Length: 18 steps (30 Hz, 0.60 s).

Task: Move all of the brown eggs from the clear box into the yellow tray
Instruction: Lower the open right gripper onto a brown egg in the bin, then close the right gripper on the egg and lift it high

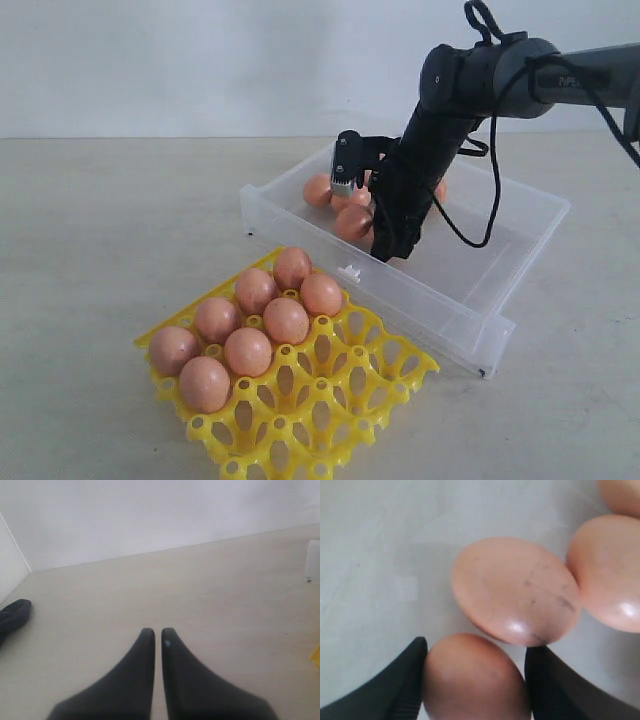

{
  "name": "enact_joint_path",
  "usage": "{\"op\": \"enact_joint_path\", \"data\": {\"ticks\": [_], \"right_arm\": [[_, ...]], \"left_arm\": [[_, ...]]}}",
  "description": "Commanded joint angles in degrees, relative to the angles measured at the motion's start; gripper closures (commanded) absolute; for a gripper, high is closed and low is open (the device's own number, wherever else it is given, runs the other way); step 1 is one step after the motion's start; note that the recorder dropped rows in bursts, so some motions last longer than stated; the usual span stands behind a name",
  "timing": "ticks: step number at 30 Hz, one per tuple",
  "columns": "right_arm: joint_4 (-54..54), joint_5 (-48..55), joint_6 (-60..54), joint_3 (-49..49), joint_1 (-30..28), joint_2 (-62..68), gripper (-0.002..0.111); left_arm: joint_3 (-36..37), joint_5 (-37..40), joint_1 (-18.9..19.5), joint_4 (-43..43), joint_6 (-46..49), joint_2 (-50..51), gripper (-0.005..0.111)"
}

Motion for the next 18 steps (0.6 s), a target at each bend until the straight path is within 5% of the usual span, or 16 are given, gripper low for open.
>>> {"op": "enact_joint_path", "data": {"ticks": [1,18], "right_arm": [[0.14,-1.01,9.46,0.04,-0.37,0.39,0.109],[-0.37,3.99,27.52,-0.07,-0.51,-12.35,0.109]], "left_arm": [[0.2,0.02,0.08,0.07,-0.23,-0.18,0.103],[0.2,0.02,0.08,0.07,-0.23,-0.18,0.103]]}}
